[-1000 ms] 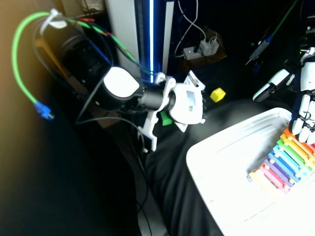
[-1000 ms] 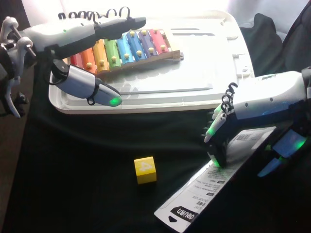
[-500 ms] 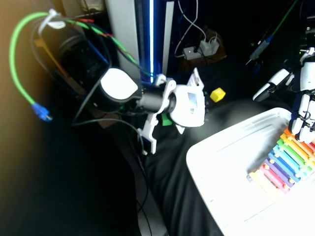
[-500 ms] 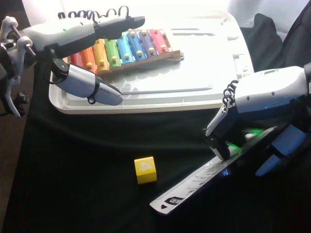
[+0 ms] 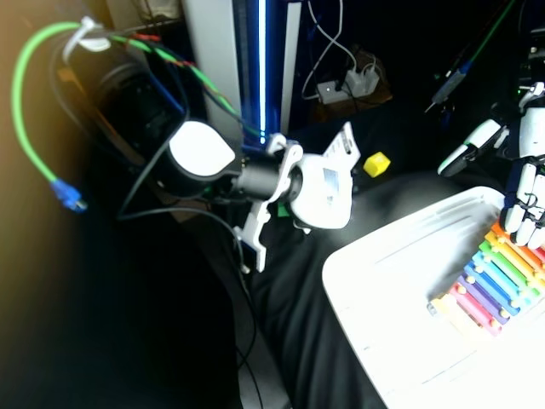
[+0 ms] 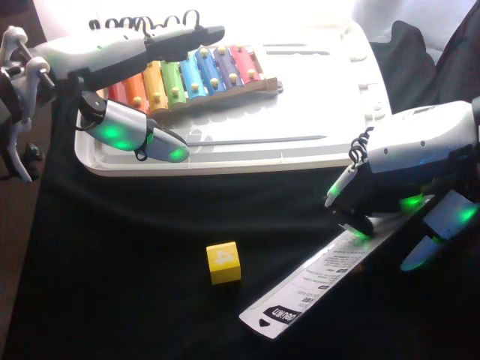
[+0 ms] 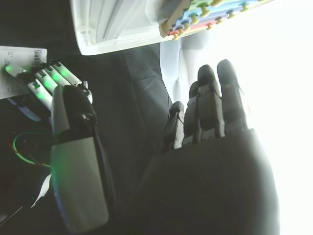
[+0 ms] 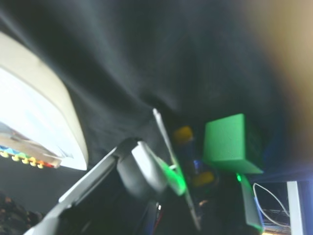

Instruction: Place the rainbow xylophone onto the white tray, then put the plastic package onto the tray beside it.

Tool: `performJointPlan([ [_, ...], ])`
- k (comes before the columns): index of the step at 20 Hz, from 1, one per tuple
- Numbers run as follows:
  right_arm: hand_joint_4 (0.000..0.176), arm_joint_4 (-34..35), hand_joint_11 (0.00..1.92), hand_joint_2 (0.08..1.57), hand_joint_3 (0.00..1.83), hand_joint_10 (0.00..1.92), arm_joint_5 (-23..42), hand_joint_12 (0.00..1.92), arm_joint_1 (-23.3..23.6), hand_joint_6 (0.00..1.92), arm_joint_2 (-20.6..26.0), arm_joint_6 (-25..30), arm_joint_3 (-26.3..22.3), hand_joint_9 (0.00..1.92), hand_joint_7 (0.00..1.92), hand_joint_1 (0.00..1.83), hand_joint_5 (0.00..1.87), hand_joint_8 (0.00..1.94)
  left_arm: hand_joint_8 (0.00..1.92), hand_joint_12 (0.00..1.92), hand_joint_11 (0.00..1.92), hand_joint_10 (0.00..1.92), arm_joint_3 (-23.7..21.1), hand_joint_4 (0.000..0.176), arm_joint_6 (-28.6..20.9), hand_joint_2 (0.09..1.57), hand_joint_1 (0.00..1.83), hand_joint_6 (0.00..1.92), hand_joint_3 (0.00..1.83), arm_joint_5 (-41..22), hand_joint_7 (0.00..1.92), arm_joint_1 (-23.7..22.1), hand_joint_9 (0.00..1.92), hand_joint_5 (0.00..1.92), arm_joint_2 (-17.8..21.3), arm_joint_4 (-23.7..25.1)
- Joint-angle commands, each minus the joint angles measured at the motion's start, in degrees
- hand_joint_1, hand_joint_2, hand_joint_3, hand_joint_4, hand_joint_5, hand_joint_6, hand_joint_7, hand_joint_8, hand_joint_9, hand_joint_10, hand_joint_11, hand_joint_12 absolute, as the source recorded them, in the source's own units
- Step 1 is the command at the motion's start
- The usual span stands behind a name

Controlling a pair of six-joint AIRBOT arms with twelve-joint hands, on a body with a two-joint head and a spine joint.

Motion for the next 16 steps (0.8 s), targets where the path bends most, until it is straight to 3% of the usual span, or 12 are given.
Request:
performJointPlan([
  [1, 0.0, 2.3, 1.34, 1.2, 0.0, 1.77, 0.6, 1.89, 0.1, 1.25, -0.3, -0.4, 0.2, 1.27, 1.0, 1.13, 0.82, 1.71, 0.0, 0.41, 0.05, 0.0, -0.1, 0.168, 0.4, 0.89, 0.91, 0.0, 0.0, -6.3, 0.12, -0.3, 0.27, 0.0, 0.2, -1.8],
  [3, 0.0, 2.4, 1.31, 1.19, 0.0, 1.74, 0.6, 1.86, 0.1, 1.2, -0.3, -0.4, 0.3, 1.25, 0.98, 1.13, 0.84, 1.64, 0.0, 0.42, 0.03, 0.0, -0.1, 0.164, 0.4, 0.89, 0.92, 0.0, 0.0, -6.3, 0.12, -0.3, 0.26, 0.0, 0.2, -1.8],
  [4, 0.0, 2.4, 1.25, 1.18, 0.0, 1.63, 0.6, 1.81, 0.1, 1.16, -0.3, -0.4, 0.4, 1.2, 0.97, 1.13, 0.86, 1.48, 0.01, 0.42, 0.03, 0.0, -0.1, 0.161, 0.5, 0.9, 0.92, 0.0, 0.0, -6.3, 0.15, -0.3, 0.27, 0.0, 0.2, -1.8],
  [5, 0.0, 2.4, 0.96, 1.16, 0.0, 1.11, 0.6, 1.45, 0.1, 1.03, -0.2, -0.4, 0.4, 1.05, 1.0, 1.23, 0.81, 1.23, 0.02, 0.44, 0.06, 0.01, -0.1, 0.157, 0.5, 0.89, 0.89, 0.0, 0.0, -6.3, 0.18, -0.2, 0.29, 0.0, 0.2, -1.8],
  [6, 0.0, 2.4, 0.81, 1.12, 0.0, 1.17, 0.6, 0.91, 0.1, 1.1, -0.2, -0.4, 0.4, 1.01, 1.0, 1.37, 0.82, 0.85, 0.01, 0.43, 0.04, 0.0, -0.1, 0.173, 0.5, 0.89, 0.88, 0.0, 0.0, -6.3, 0.17, -0.2, 0.28, 0.0, 0.2, -1.8],
  [7, 0.0, 2.4, 0.78, 1.13, 0.0, 1.03, 0.6, 1.49, 0.1, 1.12, -0.2, -0.4, 0.4, 1.01, 0.95, 1.46, 0.84, 0.77, 0.01, 0.43, 0.03, 0.0, -0.1, 0.175, 0.5, 0.89, 0.89, 0.0, 0.0, -6.3, 0.17, -0.1, 0.27, 0.0, 0.2, -1.8],
  [8, 0.0, 2.4, 0.83, 1.13, 0.01, 1.16, 0.6, 1.19, 0.1, 1.17, -0.2, -0.4, 0.4, 0.99, 0.88, 1.39, 0.83, 0.9, 0.01, 0.44, 0.05, 0.01, -0.1, 0.166, 0.5, 0.89, 0.89, 0.0, 0.0, -6.3, 0.18, -0.1, 0.28, 0.0, 0.2, -1.8],
  [9, 0.0, 2.4, 0.83, 1.13, 0.01, 1.16, 0.6, 1.19, 0.1, 1.17, -0.2, -0.4, 0.4, 0.99, 0.88, 1.39, 0.83, 0.9, 0.01, 0.44, 0.05, 0.01, -0.1, 0.166, 0.5, 0.89, 0.89, 0.0, 0.0, -6.3, 0.18, 0.0, 0.28, 0.0, 0.2, -1.8],
  [10, 0.0, 2.4, 0.93, 1.14, 0.0, 1.22, 0.6, 0.94, 0.1, 1.13, -0.2, -0.4, 0.4, 0.98, 0.84, 1.37, 0.85, 0.99, 0.01, 0.45, 0.08, 0.01, -0.1, 0.154, 0.5, 0.88, 0.87, 0.0, 0.0, -6.3, 0.18, 0.0, 0.3, 0.0, 0.2, -1.8],
  [11, 0.0, 2.4, 0.96, 1.14, 0.0, 1.23, 0.6, 0.95, 0.1, 1.09, -0.2, -0.5, 0.5, 0.99, 0.88, 1.37, 0.86, 0.93, 0.0, 0.44, 0.07, 0.0, -0.1, 0.158, 0.5, 0.89, 0.88, 0.0, 0.0, -6.3, 0.17, 0.0, 0.28, 0.0, 0.2, -1.8],
  [14, 0.0, 2.4, 0.91, 1.17, 0.0, 1.21, 0.6, 0.99, 0.6, 1.3, -0.2, -0.5, 0.8, 0.97, 0.81, 1.36, 0.75, 1.05, 0.0, 0.44, 0.05, 0.0, -0.1, 0.154, 0.5, 0.89, 0.9, 0.0, 0.0, -6.3, 0.17, 0.0, 0.27, 0.0, 0.2, -1.8],
  [16, 0.0, 2.4, 0.94, 1.17, 0.0, 1.26, 0.6, 1.09, 1.6, 1.28, -0.2, -0.5, 1.0, 0.96, 0.82, 1.36, 0.74, 1.04, 0.0, 0.43, 0.05, 0.0, -0.1, 0.155, 0.5, 0.89, 0.89, 0.0, 0.0, -6.3, 0.15, 0.0, 0.27, 0.0, 0.2, -1.8],
])
